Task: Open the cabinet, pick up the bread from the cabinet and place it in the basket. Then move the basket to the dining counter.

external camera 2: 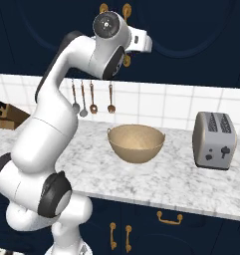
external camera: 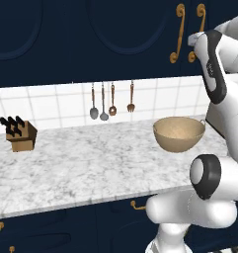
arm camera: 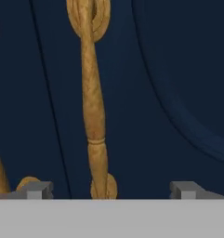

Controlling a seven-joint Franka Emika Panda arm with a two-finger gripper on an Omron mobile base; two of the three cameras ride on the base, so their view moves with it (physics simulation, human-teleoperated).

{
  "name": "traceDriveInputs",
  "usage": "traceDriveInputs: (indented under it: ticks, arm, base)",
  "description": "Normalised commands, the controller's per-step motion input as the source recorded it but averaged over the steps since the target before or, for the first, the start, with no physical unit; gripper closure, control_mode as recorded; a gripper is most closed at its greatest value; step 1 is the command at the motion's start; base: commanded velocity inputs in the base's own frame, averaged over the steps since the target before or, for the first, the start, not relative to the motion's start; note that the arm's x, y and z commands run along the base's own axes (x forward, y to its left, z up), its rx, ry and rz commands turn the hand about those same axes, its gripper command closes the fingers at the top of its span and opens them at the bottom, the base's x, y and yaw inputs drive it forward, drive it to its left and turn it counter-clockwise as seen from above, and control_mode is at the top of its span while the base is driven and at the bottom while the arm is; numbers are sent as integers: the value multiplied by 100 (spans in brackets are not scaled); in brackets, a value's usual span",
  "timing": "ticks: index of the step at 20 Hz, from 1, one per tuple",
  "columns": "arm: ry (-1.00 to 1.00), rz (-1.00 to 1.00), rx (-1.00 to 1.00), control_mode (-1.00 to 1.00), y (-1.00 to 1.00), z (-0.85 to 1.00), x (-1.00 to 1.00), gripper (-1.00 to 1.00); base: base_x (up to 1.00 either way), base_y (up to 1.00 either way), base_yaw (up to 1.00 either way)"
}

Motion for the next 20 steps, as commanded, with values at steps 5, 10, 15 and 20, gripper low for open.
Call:
traceDriveInputs:
  ticks: [5,10,15,20]
  arm:
    - [0,2,0,-100,0,0,62,-100]
    - [0,3,0,-100,-2,0,62,-100]
    - [0,0,0,-100,5,-7,51,100]
    - [0,-12,-1,-100,-4,-7,37,100]
  base:
    - [0,0,0]
    - [0,0,0]
    - [0,0,0]
    - [0,0,0]
